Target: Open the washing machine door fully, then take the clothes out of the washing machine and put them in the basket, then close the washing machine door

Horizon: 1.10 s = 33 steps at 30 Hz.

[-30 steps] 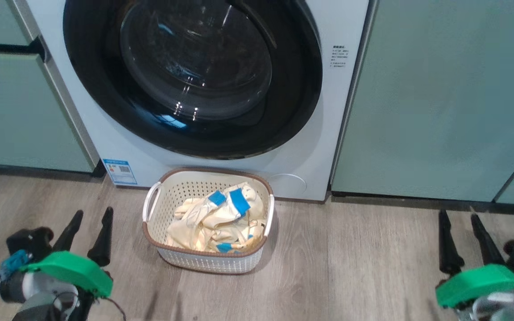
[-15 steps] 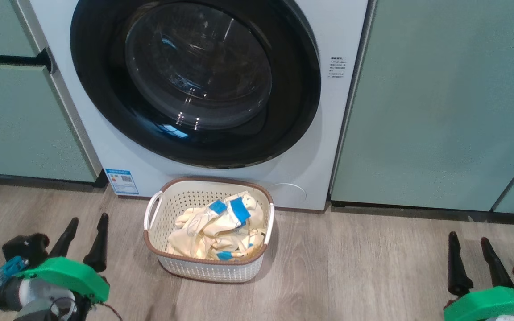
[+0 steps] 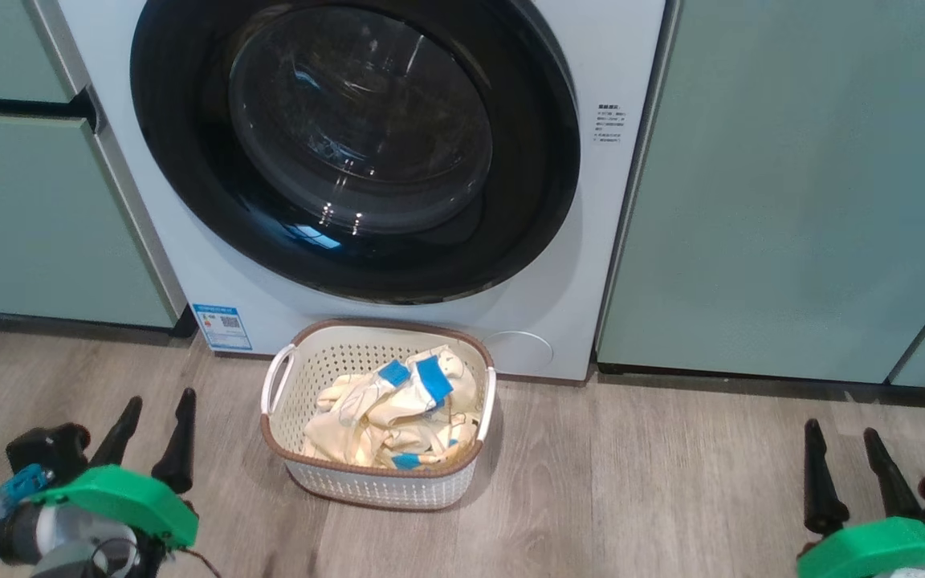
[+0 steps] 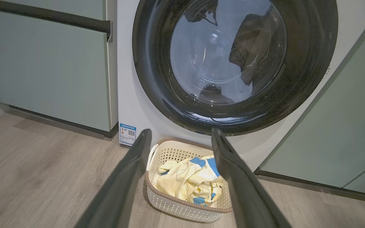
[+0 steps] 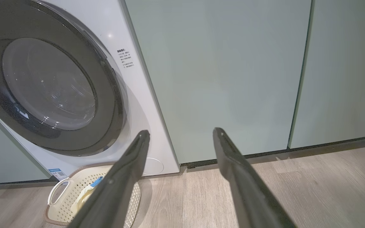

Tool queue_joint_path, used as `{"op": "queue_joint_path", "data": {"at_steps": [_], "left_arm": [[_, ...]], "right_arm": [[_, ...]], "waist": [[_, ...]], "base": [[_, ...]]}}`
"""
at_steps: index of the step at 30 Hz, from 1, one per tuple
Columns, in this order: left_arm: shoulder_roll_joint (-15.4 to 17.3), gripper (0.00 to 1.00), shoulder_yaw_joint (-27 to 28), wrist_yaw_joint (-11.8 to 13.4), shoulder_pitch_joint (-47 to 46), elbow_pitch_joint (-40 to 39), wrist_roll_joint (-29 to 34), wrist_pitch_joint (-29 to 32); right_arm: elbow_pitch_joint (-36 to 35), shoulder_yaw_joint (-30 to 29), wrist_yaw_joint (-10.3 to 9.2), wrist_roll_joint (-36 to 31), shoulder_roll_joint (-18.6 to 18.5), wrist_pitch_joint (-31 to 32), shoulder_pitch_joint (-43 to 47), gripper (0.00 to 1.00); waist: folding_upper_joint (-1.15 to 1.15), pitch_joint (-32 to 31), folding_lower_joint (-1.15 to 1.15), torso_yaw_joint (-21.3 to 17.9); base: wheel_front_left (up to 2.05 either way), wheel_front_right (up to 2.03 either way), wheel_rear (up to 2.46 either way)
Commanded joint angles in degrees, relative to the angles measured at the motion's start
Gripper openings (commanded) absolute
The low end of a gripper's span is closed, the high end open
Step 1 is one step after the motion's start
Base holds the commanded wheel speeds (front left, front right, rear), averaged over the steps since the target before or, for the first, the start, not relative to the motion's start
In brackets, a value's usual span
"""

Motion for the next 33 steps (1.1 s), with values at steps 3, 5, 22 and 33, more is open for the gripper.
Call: {"op": "queue_joint_path", "data": {"at_steps": [3, 5, 22, 33], "left_arm": [[1.6, 1.00, 2.3, 0.0, -2.7, -1.4, 0.3, -0.3], [1.6, 1.00, 2.2, 0.0, -2.7, -1.4, 0.3, -0.3], [-2.0, 0.00, -0.6, 0.0, 1.8, 2.8, -0.2, 0.1], [-3.0, 0.00, 0.1, 0.0, 1.6, 1.4, -5.7, 2.0]], "right_arm": [[-2.0, 1.0, 0.19, -0.3, -0.1, -0.4, -1.6, 1.00], [-2.0, 1.0, 0.19, -0.3, -0.1, -0.4, -1.5, 1.00], [3.1, 0.1, 0.00, 0.3, 0.2, 0.2, 2.1, 0.00], [2.2, -0.6, 0.02, 7.0, 0.1, 2.1, 1.4, 0.00]], "waist": [[0.00, 0.0, 0.00, 0.1], [0.00, 0.0, 0.00, 0.1], [0.00, 0.3, 0.01, 0.1], [0.00, 0.8, 0.01, 0.4]], "base": [[0.00, 0.00, 0.00], [0.00, 0.00, 0.00], [0.00, 0.00, 0.00], [0.00, 0.00, 0.00]]}}
